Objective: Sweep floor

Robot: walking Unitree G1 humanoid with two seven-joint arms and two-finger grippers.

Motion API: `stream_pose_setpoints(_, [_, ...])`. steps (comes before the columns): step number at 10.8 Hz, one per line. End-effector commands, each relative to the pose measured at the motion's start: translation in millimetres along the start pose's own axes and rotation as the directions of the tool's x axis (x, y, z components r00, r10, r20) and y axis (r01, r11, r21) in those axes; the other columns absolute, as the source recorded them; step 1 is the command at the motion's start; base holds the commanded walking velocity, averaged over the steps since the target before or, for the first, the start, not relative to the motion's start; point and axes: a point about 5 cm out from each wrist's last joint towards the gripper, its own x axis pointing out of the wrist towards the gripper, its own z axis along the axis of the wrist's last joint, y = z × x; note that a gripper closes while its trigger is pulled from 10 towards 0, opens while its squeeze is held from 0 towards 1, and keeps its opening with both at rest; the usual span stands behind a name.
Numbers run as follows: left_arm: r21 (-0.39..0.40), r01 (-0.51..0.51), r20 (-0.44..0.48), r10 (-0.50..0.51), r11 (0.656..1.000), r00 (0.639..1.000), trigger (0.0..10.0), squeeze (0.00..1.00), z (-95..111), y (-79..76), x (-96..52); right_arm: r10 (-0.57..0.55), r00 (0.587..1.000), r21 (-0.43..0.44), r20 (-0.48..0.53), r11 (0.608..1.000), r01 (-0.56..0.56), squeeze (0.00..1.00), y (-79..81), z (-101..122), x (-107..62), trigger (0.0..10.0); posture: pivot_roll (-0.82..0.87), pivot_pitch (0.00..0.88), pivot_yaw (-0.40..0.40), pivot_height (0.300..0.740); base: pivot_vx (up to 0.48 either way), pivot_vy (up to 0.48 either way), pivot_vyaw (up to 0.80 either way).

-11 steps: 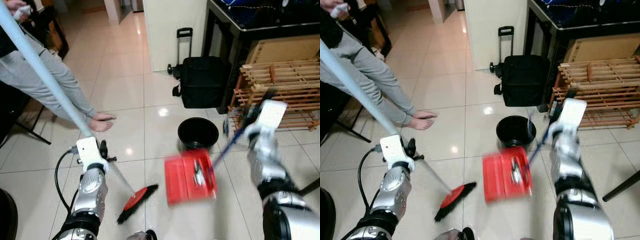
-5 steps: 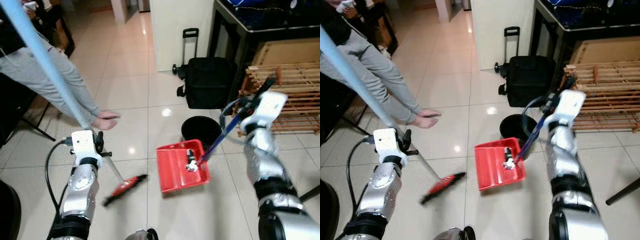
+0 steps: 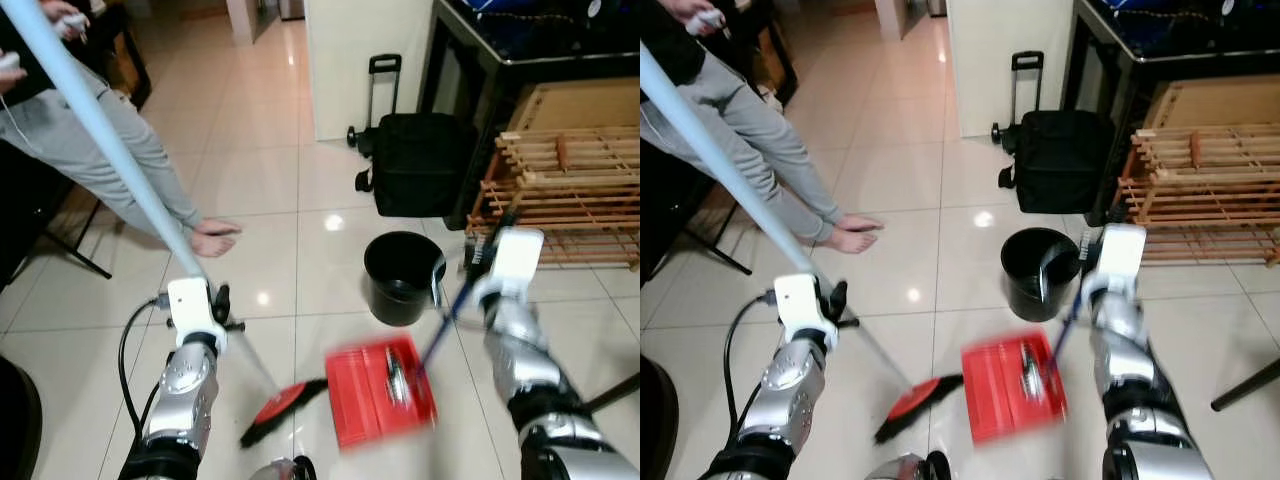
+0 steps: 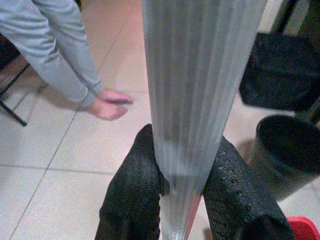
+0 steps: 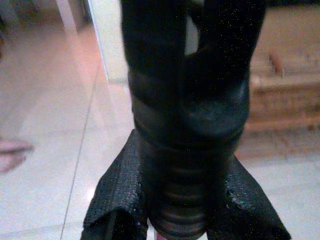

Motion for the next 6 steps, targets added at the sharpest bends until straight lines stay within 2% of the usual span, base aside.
stream_pose_setpoints(1, [0.025,-0.04,0.025,0.04,0.999,0.999,10.0,0.0,5.6,10.2,2.4,0.008,1.0,0.02,0.009,1.0,-0.008,0.0,6.7,1.7,1.0,10.0,-0.17,0.048,0.126,0.74,0.0,0.0,0.0])
stream_pose_setpoints(3, [0.02,-0.07,-0.014,0.07,0.997,0.997,10.0,0.0,-0.6,19.9,4.9,0.014,1.0,0.032,-0.016,0.999,-0.014,0.0,16.1,-4.4,0.8,10.0,-0.17,0.05,0.127,0.74,0.0,0.0,0.0])
stream_pose_setpoints(6, [0.007,-0.066,0.013,0.066,0.998,0.998,10.0,0.0,5.7,16.8,10.4,0.016,1.0,0.037,-0.002,0.999,-0.016,0.0,19.2,0.5,4.6,10.0,-0.17,0.051,0.127,0.74,0.0,0.0,0.0])
